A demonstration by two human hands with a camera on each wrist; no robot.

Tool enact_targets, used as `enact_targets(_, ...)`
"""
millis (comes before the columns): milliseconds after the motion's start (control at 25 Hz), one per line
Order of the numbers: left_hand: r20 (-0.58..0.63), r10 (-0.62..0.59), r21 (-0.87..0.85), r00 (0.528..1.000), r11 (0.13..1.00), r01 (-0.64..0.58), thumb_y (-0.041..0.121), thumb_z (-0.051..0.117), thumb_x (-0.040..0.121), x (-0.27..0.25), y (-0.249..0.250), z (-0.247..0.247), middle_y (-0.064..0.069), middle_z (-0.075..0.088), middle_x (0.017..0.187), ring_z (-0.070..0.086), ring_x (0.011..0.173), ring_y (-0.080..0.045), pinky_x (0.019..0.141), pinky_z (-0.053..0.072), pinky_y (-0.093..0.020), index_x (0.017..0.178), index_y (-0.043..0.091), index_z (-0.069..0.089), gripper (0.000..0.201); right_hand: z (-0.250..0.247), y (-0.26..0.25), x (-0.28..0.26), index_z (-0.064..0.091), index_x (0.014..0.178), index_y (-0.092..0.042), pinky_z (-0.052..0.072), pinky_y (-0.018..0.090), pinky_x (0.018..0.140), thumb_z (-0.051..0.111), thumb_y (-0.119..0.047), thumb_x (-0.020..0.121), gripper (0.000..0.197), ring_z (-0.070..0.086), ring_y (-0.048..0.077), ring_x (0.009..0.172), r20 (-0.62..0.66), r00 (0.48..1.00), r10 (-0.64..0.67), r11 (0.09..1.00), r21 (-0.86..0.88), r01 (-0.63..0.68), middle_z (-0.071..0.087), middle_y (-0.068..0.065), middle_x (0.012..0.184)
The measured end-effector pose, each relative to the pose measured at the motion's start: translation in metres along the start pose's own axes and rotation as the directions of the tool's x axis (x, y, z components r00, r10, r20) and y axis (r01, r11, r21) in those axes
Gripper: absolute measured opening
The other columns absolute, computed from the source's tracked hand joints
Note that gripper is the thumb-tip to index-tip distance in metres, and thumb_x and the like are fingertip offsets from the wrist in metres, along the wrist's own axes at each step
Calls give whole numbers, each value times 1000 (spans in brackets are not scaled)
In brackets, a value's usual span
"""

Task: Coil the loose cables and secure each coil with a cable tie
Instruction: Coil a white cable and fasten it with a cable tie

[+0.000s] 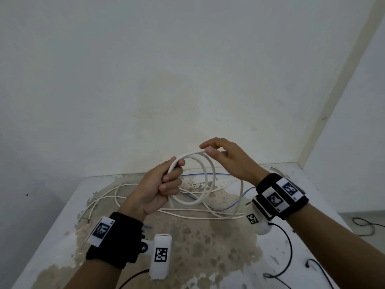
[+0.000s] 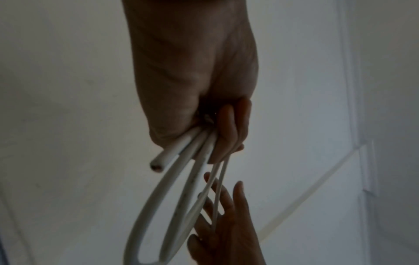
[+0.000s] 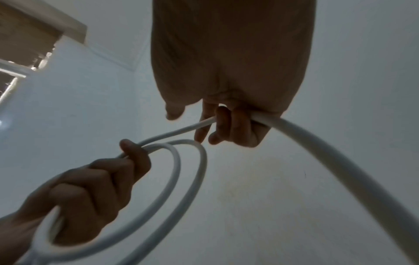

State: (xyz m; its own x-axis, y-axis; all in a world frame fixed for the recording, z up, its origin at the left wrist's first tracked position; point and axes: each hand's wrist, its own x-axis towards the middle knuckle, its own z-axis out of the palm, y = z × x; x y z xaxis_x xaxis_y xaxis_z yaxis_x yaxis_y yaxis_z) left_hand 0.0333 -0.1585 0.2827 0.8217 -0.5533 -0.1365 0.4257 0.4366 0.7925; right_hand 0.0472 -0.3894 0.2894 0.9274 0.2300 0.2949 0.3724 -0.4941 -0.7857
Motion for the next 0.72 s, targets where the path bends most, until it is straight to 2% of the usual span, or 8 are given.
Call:
enact_targets(120, 32, 21, -90, 999, 996, -18, 28, 38, 99, 4, -1, 1, 7, 29, 46, 22, 29, -1, 31, 20, -14, 88, 11, 57, 28, 17, 7, -8, 64, 109, -23, 55, 27, 77, 58, -28, 99, 13, 68, 4, 84, 129, 990, 53, 997, 43, -59, 72, -3, 91)
enact_targets(200, -16, 21, -47, 1000, 999, -22, 27, 39, 99, 6, -4, 3, 7, 29, 47, 28, 32, -2, 33, 24, -15, 95, 7, 59, 29, 24, 10, -11, 63, 105, -20, 56, 28, 67, 55, -12, 96, 15, 70, 7, 73, 144, 983, 111, 993, 24, -115, 75, 2, 81)
enact_targets(280, -121, 4, 58, 993, 998, 3, 27, 36, 101, 7, -7, 3, 6, 28, 47, 41, 38, -7, 43, 37, -18, 104, 2, 61, 36, 23, 17, -11, 65, 104, -17, 47, 20, 53, 49, -4, 93, 23, 60, 7, 54, 139, 971, 196, 979, 35, -203, 77, 7, 80)
enact_targets(360, -193, -14, 100, 981, 994, 34, 32, 33, 103, 8, -10, 0, 7, 28, 47, 45, 43, -10, 51, 44, -22, 108, 0, 62, 43, 20, 22, -13, 67, 107, -13, 33, 19, 43, 46, -2, 94, 27, 39, 9, 44, 186, 932, 310, 913, 216, -347, 76, 14, 86)
enact_targets(440, -219, -11, 76, 976, 997, 29, 40, 35, 102, 9, -10, -4, 8, 24, 47, 31, 37, -6, 40, 34, -19, 101, 2, 64, 47, 21, 25, -15, 67, 113, -10, 24, 19, 42, 48, -2, 96, 27, 27, 9, 44, 288, 878, 383, 770, 425, -475, 74, 16, 90)
enact_targets(520, -247, 36, 107, 968, 994, -9, 40, 39, 101, 10, -10, -8, 8, 22, 50, 20, 36, -3, 33, 21, -16, 92, 7, 60, 41, 23, 25, -14, 67, 117, -11, 21, 18, 42, 52, -7, 99, 24, 25, 7, 44, 367, 841, 398, 667, 514, -539, 72, 10, 88)
enact_targets(600, -233, 58, 89, 971, 995, -38, 34, 39, 101, 8, -10, -10, 8, 26, 54, 21, 37, -2, 33, 18, -15, 88, 10, 53, 31, 23, 23, -12, 66, 119, -13, 19, 20, 43, 55, -14, 100, 22, 26, 7, 45, 375, 848, 376, 661, 533, -528, 72, 5, 83)
enact_targets(720, -172, 32, 23, 985, 999, -28, 29, 37, 101, 3, -9, -12, 8, 27, 55, 22, 37, -2, 34, 19, -16, 85, 12, 49, 27, 20, 25, -7, 62, 125, -13, 17, 23, 46, 57, -16, 100, 25, 22, 10, 47, 310, 890, 335, 661, 596, -456, 71, 8, 85)
